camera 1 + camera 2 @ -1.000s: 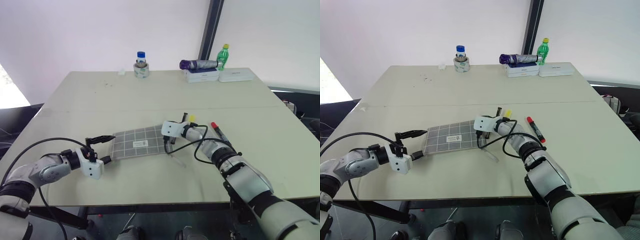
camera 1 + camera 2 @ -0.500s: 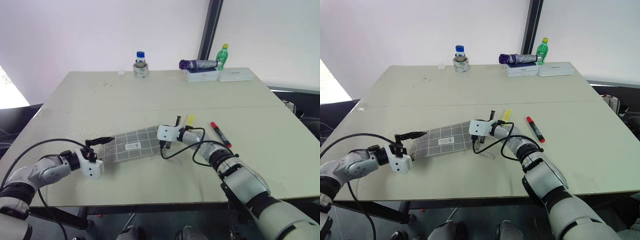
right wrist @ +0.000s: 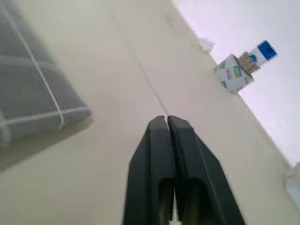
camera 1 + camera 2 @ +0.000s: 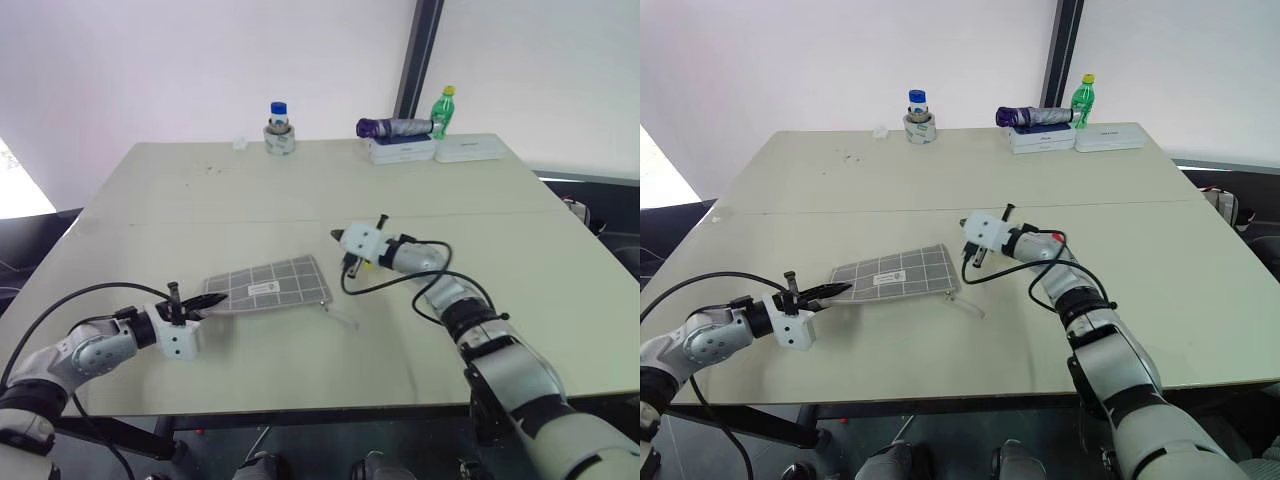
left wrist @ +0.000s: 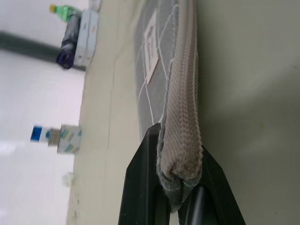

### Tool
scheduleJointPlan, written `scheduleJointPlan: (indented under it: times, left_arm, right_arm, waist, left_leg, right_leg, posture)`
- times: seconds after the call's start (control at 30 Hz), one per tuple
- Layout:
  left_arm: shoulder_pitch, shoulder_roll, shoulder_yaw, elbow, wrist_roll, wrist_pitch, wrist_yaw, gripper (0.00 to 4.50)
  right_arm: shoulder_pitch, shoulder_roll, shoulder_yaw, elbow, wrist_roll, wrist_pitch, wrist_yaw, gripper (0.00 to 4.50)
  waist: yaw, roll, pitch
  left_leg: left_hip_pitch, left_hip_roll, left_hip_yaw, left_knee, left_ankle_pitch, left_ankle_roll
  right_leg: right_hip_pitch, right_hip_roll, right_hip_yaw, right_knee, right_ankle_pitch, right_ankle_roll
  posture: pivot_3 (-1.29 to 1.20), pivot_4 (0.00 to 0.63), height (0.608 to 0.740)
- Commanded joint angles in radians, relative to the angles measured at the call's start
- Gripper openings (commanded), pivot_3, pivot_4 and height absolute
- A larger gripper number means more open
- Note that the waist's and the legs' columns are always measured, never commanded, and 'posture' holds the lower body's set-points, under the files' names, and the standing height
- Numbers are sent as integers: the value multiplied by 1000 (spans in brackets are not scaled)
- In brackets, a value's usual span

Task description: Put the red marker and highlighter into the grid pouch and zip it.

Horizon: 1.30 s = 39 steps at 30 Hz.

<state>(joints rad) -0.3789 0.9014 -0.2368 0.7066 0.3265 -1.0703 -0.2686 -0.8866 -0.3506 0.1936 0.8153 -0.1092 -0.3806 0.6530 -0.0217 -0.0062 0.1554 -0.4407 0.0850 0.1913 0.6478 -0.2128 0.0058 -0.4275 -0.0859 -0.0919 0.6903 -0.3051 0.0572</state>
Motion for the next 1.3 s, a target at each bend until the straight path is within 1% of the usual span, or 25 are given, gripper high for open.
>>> scheduleJointPlan:
  times: [0.03,0.07,0.1,0.17,0.2,0.3,0.43,0.53,0.6,0.8,0.9,1.03,1.1,1.13,1.3]
  left_arm:
    - [60,-5,57,-87,-121,82,-52,0]
    - [81,-8,77,-119,-148,116,-61,0]
    - [97,-11,94,-148,-165,149,-64,0]
    - [130,-16,134,-212,-177,210,-54,0]
    - [145,-21,152,-242,-180,240,-47,0]
    - [180,-38,189,-317,-169,306,-37,0]
    - [221,-65,214,-407,-129,361,-24,0]
    - [239,-83,223,-455,-110,386,-20,0]
    - [243,-88,229,-473,-96,394,-16,0]
    - [247,-102,238,-499,-75,408,-18,0]
    - [249,-109,242,-508,-76,412,-22,0]
    - [251,-117,246,-509,-80,414,-25,0]
    - [251,-120,244,-510,-72,414,-23,0]
    - [251,-121,244,-510,-69,415,-22,0]
    - [245,-135,239,-518,2,438,19,0]
  right_arm:
    - [103,-37,-73,-290,189,207,156,1811]
    - [149,-50,-86,-386,236,290,182,2262]
    - [190,-61,-95,-468,270,355,198,2867]
    - [279,-79,-104,-641,349,497,223,3923]
    - [321,-86,-93,-715,361,554,226,4463]
    - [402,-85,-50,-827,322,668,178,4463]
    - [443,0,-12,-856,260,703,47,4463]
    - [446,62,23,-827,219,732,-24,4463]
    - [443,84,32,-801,200,723,-50,4463]
    - [459,179,42,-782,240,772,-61,4463]
    - [456,191,63,-757,213,757,-64,3694]
    - [435,214,68,-740,207,756,-81,1536]
    - [428,221,70,-737,202,753,-90,349]
    - [423,215,81,-741,192,749,-85,35]
    - [380,160,174,-774,79,670,-60,35]
  waist:
    - [0,0,0]
    - [0,0,0]
    - [1,0,0]
    - [1,0,0]
    - [1,0,0]
    - [1,-1,0]
    - [0,-1,0]
    - [1,-1,0]
    - [2,-1,0]
    - [4,-2,-1]
    - [3,-2,-1]
    - [2,-2,-1]
    - [1,-2,-1]
    - [1,-2,-1]
    - [2,-2,-1]
  left_leg:
    - [0,0,0,0,0,0]
    - [0,0,-1,0,0,0]
    - [0,0,-1,0,0,0]
    - [-1,0,-2,0,0,1]
    - [-1,0,-3,1,-1,1]
    - [-1,0,-4,1,-4,6]
    - [-1,0,-5,1,-4,6]
    - [-1,0,-4,0,-4,6]
    - [-1,0,-4,1,-3,5]
    - [-1,-1,-4,1,-4,6]
    - [-1,0,-4,1,-4,6]
    - [-1,-1,-4,1,-4,6]
    - [-1,0,-4,0,-4,6]
    - [-1,0,-4,0,-4,6]
    - [-1,0,-4,1,-4,6]
  right_leg:
    - [0,0,0,0,0,0]
    - [0,0,0,0,0,0]
    - [0,0,0,0,0,0]
    - [0,0,0,0,0,0]
    - [0,-1,-1,0,0,0]
    - [1,-1,-1,0,0,0]
    - [0,-1,-1,0,0,0]
    - [0,0,-1,0,0,0]
    - [0,0,-1,0,0,0]
    - [0,0,-1,0,0,0]
    - [0,0,-1,0,0,0]
    - [1,0,-1,-1,0,0]
    - [0,0,-1,-1,0,0]
    - [0,0,-1,-1,0,0]
    - [0,0,-1,-1,0,0]
  posture:
    - [0,150,740]
    - [0,150,740]
    - [0,150,740]
    - [0,150,740]
    - [0,150,740]
    - [0,150,740]
    - [0,150,740]
    - [0,150,740]
    - [0,150,740]
    - [0,150,740]
    - [0,150,740]
    - [0,150,740]
    - [0,150,740]
    - [0,150,740]
    - [0,150,740]
